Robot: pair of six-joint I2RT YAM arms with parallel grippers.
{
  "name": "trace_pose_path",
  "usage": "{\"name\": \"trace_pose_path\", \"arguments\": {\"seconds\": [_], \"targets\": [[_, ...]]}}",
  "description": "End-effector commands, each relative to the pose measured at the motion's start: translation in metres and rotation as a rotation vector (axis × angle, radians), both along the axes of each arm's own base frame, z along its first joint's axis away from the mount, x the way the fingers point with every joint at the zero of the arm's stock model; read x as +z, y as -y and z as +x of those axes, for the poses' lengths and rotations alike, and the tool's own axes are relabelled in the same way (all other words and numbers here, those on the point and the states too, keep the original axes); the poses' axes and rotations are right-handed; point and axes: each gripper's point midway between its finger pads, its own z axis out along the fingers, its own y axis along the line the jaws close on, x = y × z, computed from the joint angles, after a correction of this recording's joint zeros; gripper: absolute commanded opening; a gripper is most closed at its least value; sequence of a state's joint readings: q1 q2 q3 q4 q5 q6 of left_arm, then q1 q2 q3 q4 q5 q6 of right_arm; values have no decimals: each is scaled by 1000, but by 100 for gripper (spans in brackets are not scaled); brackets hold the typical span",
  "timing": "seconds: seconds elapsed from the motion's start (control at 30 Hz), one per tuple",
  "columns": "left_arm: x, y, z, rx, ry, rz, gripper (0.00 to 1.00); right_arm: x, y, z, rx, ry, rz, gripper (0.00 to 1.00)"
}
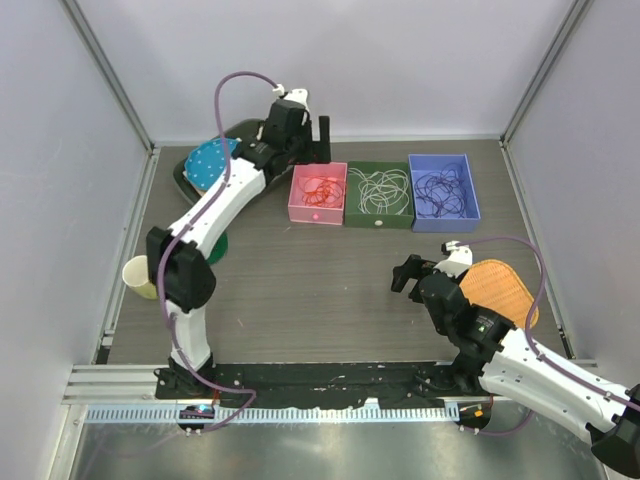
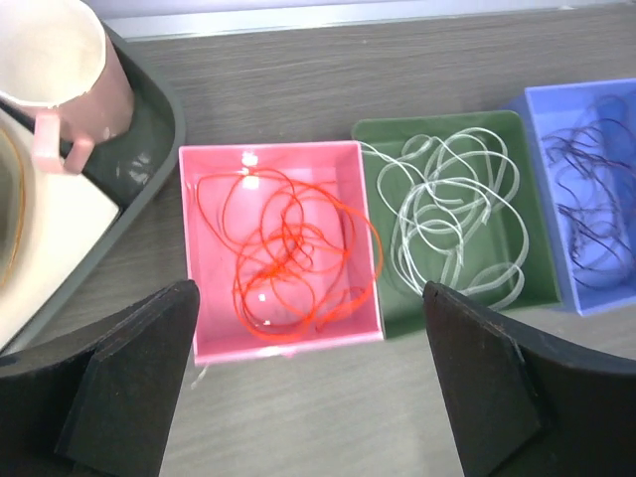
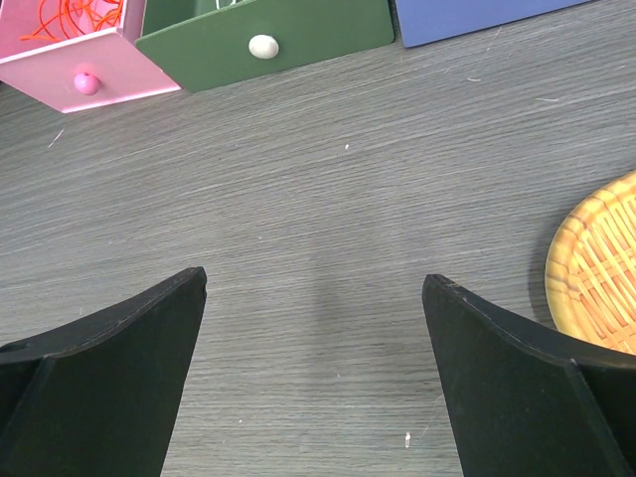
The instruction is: Untangle the cables
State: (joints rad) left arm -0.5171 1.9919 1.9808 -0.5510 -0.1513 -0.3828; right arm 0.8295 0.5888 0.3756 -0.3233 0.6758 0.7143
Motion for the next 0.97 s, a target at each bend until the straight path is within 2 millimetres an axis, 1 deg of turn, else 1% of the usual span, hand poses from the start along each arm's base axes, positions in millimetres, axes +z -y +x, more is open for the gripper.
{"name": "trace_pose_path", "arguments": {"seconds": [0.0, 0.03, 0.07, 0.1, 0.13, 0.17, 0.2, 0.23, 0.27, 0.3, 0.33, 0.37, 0.4, 0.43, 0.47, 0.53, 0.63, 0.67, 0.7, 0.73, 0.77, 0.83, 0.87, 0.93], "targets": [[42, -16, -46, -8, 48, -59, 100, 9, 3, 4, -39, 32, 32, 96], [50, -22, -54, 10, 73, -87, 100, 8, 3, 4, -48, 30, 36, 96], [74, -35, -72, 32, 123, -129, 100, 7, 5, 4, -58, 27, 35, 96], [39, -47, -90, 52, 68, -105, 100, 5, 7, 4, -72, 22, 29, 96], [38, -54, -100, 63, 86, -125, 100, 3, 10, 4, -90, 13, 17, 96], [-10, -65, -122, 91, 2, -107, 100, 2, 13, 4, -107, 11, 11, 96], [5, -77, -143, 109, 46, -159, 100, 2, 14, 5, -119, 8, 6, 96], [-6, -81, -154, 122, 39, -189, 100, 0, 18, 5, -138, 1, -15, 96], [-51, -88, -178, 136, -46, -189, 100, -1, 19, 6, -148, -2, -18, 96], [-52, -95, -192, 150, -37, -225, 100, 0, 20, 6, -156, -7, -26, 96], [-65, -101, -202, 180, -57, -234, 100, -2, 19, 6, -158, -18, -37, 96], [-99, -115, -217, 229, -111, -203, 100, -4, 21, 7, -167, -22, -46, 96], [-101, -121, -225, 255, -110, -238, 100, -3, 22, 8, -178, -22, -51, 96], [-110, -125, -231, 264, -120, -227, 100, -4, 23, 8, -191, -26, -55, 96], [-120, -136, -236, 295, -123, -198, 100, -6, 25, 10, -217, -29, -53, 96], [-119, -148, -243, 337, -120, -183, 100, -5, 21, 12, -220, -31, -43, 96], [-106, -150, -248, 329, -94, -201, 100, -8, 13, 14, -194, -56, -55, 96], [-107, -151, -250, 324, -92, -206, 100, -8, 11, 16, -194, -62, -64, 96], [-105, -148, -250, 310, -86, -218, 100, -8, 11, 17, -187, -67, -87, 96], [-102, -149, -251, 309, -71, -230, 100, -8, 11, 17, -188, -69, -98, 96], [-102, -150, -253, 308, -70, -230, 100, -5, 10, 19, -189, -70, -104, 96], [-98, -155, -255, 320, -56, -227, 100, -5, 12, 19, -188, -70, -134, 96], [-97, -156, -256, 323, -53, -227, 100, -6, 14, 19, -192, -66, -136, 96], [-97, -160, -257, 334, -45, -226, 100, -1, 13, 20, -192, -45, -109, 97]]}}
